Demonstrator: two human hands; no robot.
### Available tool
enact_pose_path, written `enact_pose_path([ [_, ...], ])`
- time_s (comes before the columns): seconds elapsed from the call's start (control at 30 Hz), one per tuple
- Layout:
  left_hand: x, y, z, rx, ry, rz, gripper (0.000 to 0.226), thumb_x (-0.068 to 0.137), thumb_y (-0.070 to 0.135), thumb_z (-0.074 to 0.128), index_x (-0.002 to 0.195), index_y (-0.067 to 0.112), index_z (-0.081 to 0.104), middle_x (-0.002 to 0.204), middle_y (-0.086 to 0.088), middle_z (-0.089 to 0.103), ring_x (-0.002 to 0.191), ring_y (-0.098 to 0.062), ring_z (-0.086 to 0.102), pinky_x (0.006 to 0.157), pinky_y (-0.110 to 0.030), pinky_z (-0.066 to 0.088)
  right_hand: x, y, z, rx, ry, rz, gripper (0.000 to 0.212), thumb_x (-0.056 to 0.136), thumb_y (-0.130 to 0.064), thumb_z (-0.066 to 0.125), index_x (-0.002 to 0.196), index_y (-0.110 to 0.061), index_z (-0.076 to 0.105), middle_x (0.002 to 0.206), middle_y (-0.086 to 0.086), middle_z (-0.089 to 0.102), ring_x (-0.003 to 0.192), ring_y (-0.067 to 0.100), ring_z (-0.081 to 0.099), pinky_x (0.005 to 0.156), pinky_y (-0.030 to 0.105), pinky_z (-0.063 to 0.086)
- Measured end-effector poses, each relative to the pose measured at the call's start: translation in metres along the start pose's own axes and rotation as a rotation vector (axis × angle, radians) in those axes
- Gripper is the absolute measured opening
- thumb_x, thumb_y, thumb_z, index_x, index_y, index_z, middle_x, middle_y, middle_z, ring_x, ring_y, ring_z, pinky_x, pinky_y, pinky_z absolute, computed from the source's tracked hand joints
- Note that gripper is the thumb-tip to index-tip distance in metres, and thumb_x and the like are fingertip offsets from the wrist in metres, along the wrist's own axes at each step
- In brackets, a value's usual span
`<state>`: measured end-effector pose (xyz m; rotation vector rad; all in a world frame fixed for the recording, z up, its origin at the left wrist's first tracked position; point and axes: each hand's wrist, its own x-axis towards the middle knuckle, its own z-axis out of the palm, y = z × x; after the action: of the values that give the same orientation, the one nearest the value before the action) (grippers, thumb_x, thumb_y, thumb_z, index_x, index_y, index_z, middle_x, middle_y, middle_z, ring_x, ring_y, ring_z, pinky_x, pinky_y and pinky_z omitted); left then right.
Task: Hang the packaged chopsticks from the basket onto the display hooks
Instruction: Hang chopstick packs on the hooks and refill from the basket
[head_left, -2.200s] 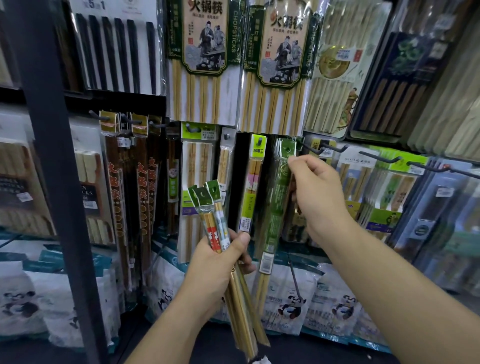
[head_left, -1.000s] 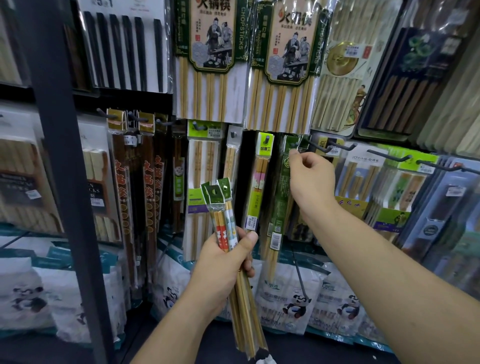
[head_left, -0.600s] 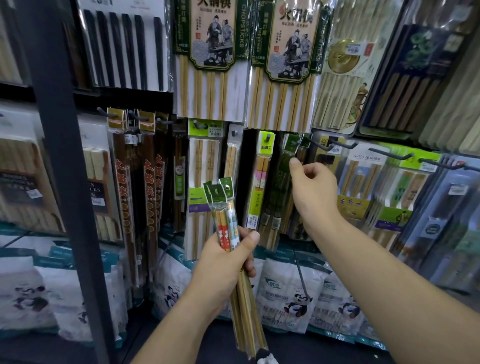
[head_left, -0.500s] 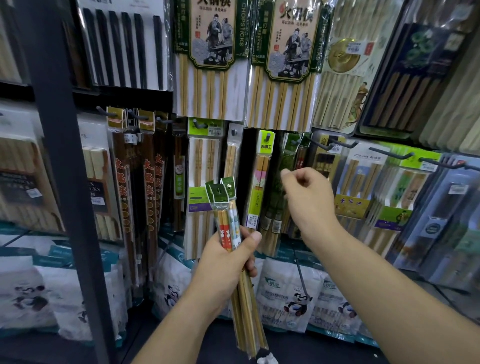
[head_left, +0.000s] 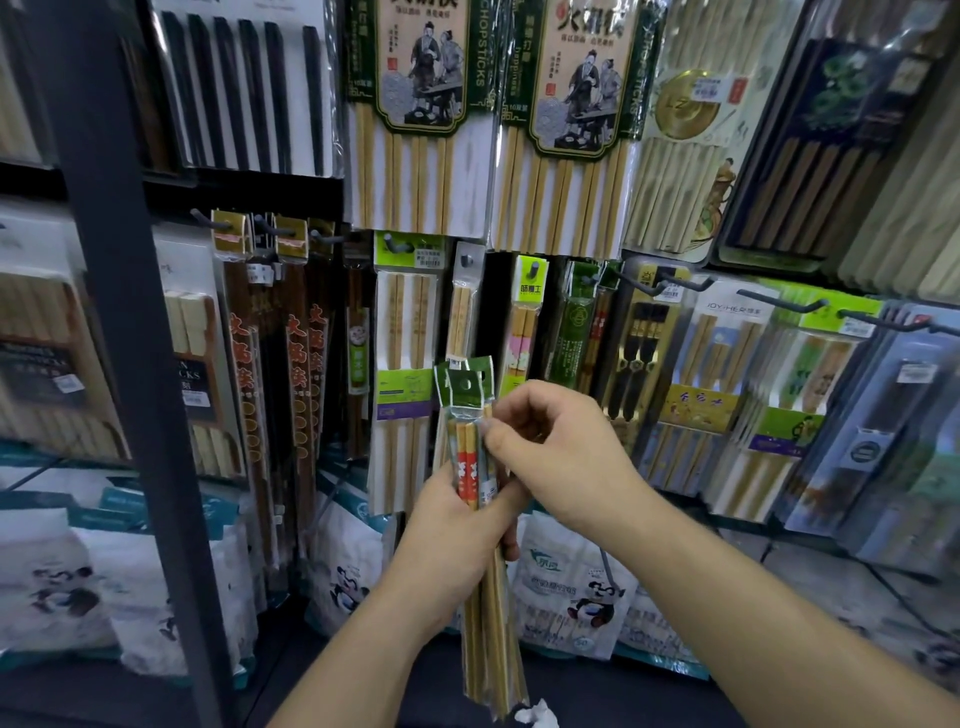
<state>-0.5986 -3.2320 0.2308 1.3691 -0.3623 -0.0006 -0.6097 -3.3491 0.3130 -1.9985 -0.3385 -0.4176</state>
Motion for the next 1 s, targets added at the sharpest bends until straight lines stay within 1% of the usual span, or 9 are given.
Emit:
enact_pose_path([
  [0.1, -0.002, 0.001, -0.001, -0.088, -0.026, -0.042, 0.042, 0.071, 0.065, 0.078, 0.085, 0.027, 0.069, 0.066, -0.005, 0.067, 0.058, -0.021, 0.066, 0.056, -0.03, 0.056, 0.003, 0.004, 0.0, 0.055, 0.053, 0.039, 0.018, 0.092, -0.019, 0.074, 0.077, -0.016, 0.063, 0.06, -0.015, 0.058, 0.057, 0.0, 0.053, 0.056, 0.016, 0.047],
  [0.17, -0.004, 0.004, -0.001, -0.177, -0.013, -0.099, 0.058, 0.072, 0.074, 0.074, 0.093, 0.02, 0.068, 0.074, -0.012, 0.072, 0.062, -0.027, 0.072, 0.056, -0.03, 0.057, 0.007, 0.005, -0.004, 0.081, 0.126, 0.049, 0.018, 0.093, -0.023, 0.073, 0.08, -0.015, 0.063, 0.06, -0.012, 0.057, 0.057, 0.004, 0.052, 0.055, 0.019, 0.047],
  [0.23, -0.004, 0.006, 0.0, -0.208, 0.062, -0.125, 0.055, 0.072, 0.069, 0.07, 0.086, 0.016, 0.069, 0.074, -0.01, 0.074, 0.065, -0.025, 0.074, 0.056, -0.031, 0.058, 0.012, 0.003, -0.013, 0.114, 0.206, 0.047, 0.014, 0.093, -0.025, 0.073, 0.088, -0.015, 0.066, 0.063, -0.008, 0.058, 0.058, 0.005, 0.052, 0.056, 0.018, 0.048],
  [0.3, -0.001, 0.005, -0.001, -0.207, 0.142, -0.133, 0.05, 0.085, 0.059, 0.066, 0.082, 0.009, 0.066, 0.07, -0.006, 0.07, 0.062, -0.02, 0.071, 0.057, -0.032, 0.059, 0.018, -0.001, -0.024, 0.153, 0.283, 0.044, 0.009, 0.094, -0.024, 0.072, 0.092, -0.017, 0.067, 0.064, -0.01, 0.059, 0.059, 0.004, 0.052, 0.057, 0.016, 0.048],
  [0.43, 0.002, 0.004, -0.007, -0.139, 0.16, -0.125, 0.039, 0.098, 0.044, 0.062, 0.079, 0.009, 0.058, 0.061, -0.004, 0.06, 0.054, -0.021, 0.062, 0.055, -0.032, 0.055, 0.032, -0.01, -0.041, 0.189, 0.374, 0.071, 0.011, 0.098, -0.025, 0.067, 0.089, -0.019, 0.068, 0.071, 0.0, 0.056, 0.065, 0.01, 0.049, 0.061, 0.023, 0.046],
  [0.53, -0.001, 0.005, -0.007, -0.002, 0.113, -0.112, 0.046, 0.095, 0.052, 0.061, 0.074, 0.011, 0.057, 0.054, -0.005, 0.057, 0.048, -0.018, 0.058, 0.053, -0.029, 0.052, 0.038, -0.014, -0.045, 0.205, 0.419, 0.11, 0.024, 0.101, -0.03, 0.063, 0.08, -0.017, 0.066, 0.067, 0.002, 0.05, 0.063, 0.012, 0.045, 0.065, 0.026, 0.042],
  [0.7, -0.001, 0.003, -0.007, 0.128, 0.118, -0.132, 0.052, 0.08, 0.069, 0.064, 0.074, 0.02, 0.046, 0.052, 0.0, 0.042, 0.046, -0.017, 0.043, 0.053, -0.031, 0.044, 0.044, -0.017, -0.048, 0.221, 0.459, 0.129, 0.032, 0.102, -0.03, 0.06, 0.076, -0.01, 0.059, 0.064, 0.006, 0.038, 0.06, 0.017, 0.037, 0.066, 0.021, 0.038],
  [0.87, 0.001, 0.002, -0.007, 0.002, 0.115, -0.153, 0.061, 0.073, 0.077, 0.067, 0.078, 0.02, 0.044, 0.059, 0.0, 0.041, 0.047, -0.015, 0.038, 0.053, -0.034, 0.037, 0.048, -0.02, -0.048, 0.262, 0.456, 0.139, 0.037, 0.103, -0.027, 0.058, 0.081, 0.003, 0.057, 0.076, 0.011, 0.037, 0.072, 0.027, 0.031, 0.086, 0.03, 0.042],
  [1.0, 0.001, 0.005, -0.006, -0.179, 0.118, -0.217, 0.059, 0.07, 0.077, 0.067, 0.078, 0.02, 0.053, 0.06, 0.002, 0.045, 0.044, -0.012, 0.037, 0.043, -0.025, 0.037, 0.05, -0.022, -0.046, 0.241, 0.476, 0.163, 0.027, 0.101, -0.022, 0.058, 0.078, -0.008, 0.056, 0.074, 0.01, 0.036, 0.072, 0.025, 0.033, 0.089, 0.032, 0.041],
])
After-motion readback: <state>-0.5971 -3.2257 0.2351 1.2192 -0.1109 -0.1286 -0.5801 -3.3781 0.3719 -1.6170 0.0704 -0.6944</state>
